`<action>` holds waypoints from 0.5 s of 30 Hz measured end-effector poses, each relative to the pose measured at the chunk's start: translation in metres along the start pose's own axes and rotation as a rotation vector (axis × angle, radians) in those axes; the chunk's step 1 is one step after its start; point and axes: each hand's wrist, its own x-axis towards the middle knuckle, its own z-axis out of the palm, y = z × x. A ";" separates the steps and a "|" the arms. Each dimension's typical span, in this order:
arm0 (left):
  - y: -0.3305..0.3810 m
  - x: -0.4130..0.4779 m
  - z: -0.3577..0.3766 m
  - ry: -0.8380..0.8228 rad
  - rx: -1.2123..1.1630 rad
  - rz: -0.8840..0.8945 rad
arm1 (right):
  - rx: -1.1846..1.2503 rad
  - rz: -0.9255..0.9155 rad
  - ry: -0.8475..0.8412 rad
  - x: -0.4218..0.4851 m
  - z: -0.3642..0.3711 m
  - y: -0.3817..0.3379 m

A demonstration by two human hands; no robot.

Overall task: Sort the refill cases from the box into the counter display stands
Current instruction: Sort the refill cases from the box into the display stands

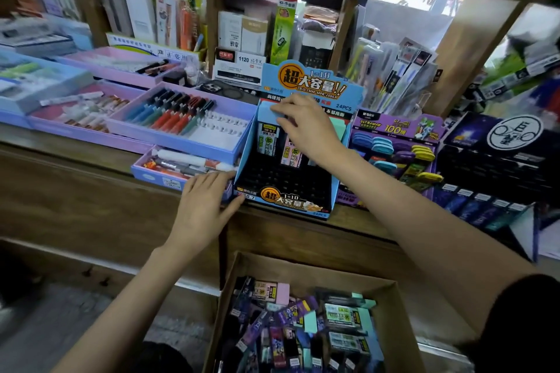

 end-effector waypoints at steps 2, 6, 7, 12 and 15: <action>0.006 -0.001 -0.007 -0.003 -0.034 0.013 | -0.030 -0.018 -0.033 -0.004 -0.008 -0.002; 0.026 -0.012 -0.026 0.062 -0.142 0.095 | 0.084 -0.030 0.002 -0.036 -0.033 -0.010; 0.033 -0.019 -0.028 0.051 -0.189 0.110 | 0.118 -0.024 -0.022 -0.050 -0.039 -0.011; 0.057 -0.064 -0.002 -0.193 -0.331 0.096 | 0.179 0.029 -0.367 -0.145 -0.041 0.000; 0.061 -0.097 0.037 -0.362 -0.373 0.009 | 0.216 0.126 -0.538 -0.205 -0.018 0.017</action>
